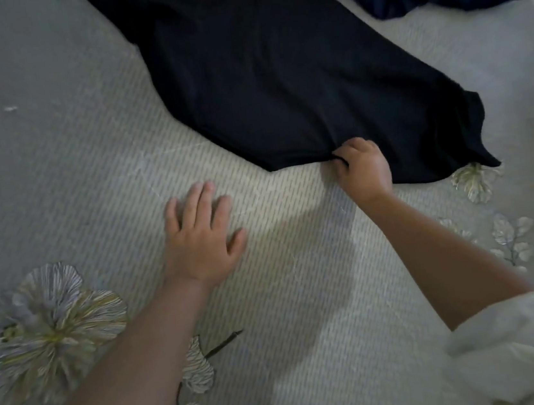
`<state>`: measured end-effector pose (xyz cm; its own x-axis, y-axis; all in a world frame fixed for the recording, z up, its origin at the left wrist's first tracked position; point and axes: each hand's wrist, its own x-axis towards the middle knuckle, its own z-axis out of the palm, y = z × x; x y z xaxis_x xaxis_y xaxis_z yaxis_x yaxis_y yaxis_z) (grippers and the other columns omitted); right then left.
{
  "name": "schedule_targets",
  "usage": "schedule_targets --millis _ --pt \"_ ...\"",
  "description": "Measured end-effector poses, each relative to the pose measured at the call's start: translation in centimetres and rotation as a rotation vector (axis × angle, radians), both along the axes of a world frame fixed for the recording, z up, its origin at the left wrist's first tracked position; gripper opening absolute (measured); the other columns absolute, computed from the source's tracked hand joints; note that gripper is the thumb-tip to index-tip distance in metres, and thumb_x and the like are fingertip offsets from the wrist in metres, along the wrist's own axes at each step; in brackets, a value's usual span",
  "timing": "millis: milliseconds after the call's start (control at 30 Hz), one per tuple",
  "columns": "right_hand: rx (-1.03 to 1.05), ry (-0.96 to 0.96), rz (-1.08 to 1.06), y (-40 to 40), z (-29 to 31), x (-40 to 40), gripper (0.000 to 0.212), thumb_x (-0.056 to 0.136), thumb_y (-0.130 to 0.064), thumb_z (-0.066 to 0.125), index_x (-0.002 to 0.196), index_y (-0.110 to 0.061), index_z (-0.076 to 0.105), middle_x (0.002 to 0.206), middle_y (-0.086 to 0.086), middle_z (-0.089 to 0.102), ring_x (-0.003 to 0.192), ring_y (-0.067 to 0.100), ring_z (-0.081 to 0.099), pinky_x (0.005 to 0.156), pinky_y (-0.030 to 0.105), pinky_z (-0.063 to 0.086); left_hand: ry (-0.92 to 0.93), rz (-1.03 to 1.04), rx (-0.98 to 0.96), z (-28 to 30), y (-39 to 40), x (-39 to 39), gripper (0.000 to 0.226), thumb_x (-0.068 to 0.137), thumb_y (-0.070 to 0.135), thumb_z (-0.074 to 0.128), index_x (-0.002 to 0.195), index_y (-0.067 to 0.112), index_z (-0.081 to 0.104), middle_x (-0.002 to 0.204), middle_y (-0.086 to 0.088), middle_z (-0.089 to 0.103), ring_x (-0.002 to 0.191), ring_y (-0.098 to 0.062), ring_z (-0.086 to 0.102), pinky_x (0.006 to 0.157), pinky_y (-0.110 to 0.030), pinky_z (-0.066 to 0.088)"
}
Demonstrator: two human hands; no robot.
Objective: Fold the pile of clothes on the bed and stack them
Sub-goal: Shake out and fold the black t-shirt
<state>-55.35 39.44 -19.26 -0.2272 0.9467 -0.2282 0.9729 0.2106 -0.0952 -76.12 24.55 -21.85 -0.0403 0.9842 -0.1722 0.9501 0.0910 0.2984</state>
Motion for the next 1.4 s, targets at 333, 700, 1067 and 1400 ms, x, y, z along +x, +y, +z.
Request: schedule_targets --millis 333,700,1067,1400 --pt "0.011 0.198 -0.008 -8.7 0.2 0.4 0.015 0.076 0.011 0.06 0.089 0.01 0.067 0.077 0.025 0.062 0.072 0.04 0.059 0.068 0.041 0.05 0.016 -0.003 -0.041 -0.1 0.2 0.2 0.057 0.079 0.042 0.036 0.108 0.001 0.062 0.121 -0.023 0.058 0.116 -0.037 0.053 0.097 -0.059 0.033" --pt "-0.336 0.035 -0.13 -18.0 1.7 6.1 0.029 0.092 -0.009 0.044 0.118 -0.003 0.055 0.111 0.014 0.056 0.103 0.031 0.054 0.083 0.032 0.042 -0.238 0.088 0.051 2.6 -7.9 -0.3 0.042 0.078 0.018 0.054 0.105 -0.014 0.058 0.106 -0.028 0.061 0.103 -0.045 0.056 0.094 -0.052 0.04" --pt "-0.44 0.059 -0.156 -31.6 5.0 11.1 0.028 0.09 -0.004 0.046 0.115 0.002 0.056 0.111 0.019 0.057 0.104 0.033 0.053 0.085 0.033 0.04 -0.052 -0.47 -0.199 2.6 -11.8 2.3 0.032 0.097 0.016 0.038 0.125 0.013 0.054 0.135 -0.002 0.05 0.136 -0.015 0.03 0.113 -0.033 -0.002" --pt "-0.165 0.442 -0.399 -28.8 13.6 15.1 0.022 0.093 -0.011 0.05 0.11 -0.001 0.06 0.099 0.015 0.063 0.085 0.017 0.052 0.065 0.011 0.029 -0.417 -0.173 -0.011 14.2 -12.9 3.9 0.024 0.095 0.013 0.044 0.115 0.001 0.051 0.099 -0.018 0.059 0.083 -0.024 0.052 0.074 -0.034 0.039"
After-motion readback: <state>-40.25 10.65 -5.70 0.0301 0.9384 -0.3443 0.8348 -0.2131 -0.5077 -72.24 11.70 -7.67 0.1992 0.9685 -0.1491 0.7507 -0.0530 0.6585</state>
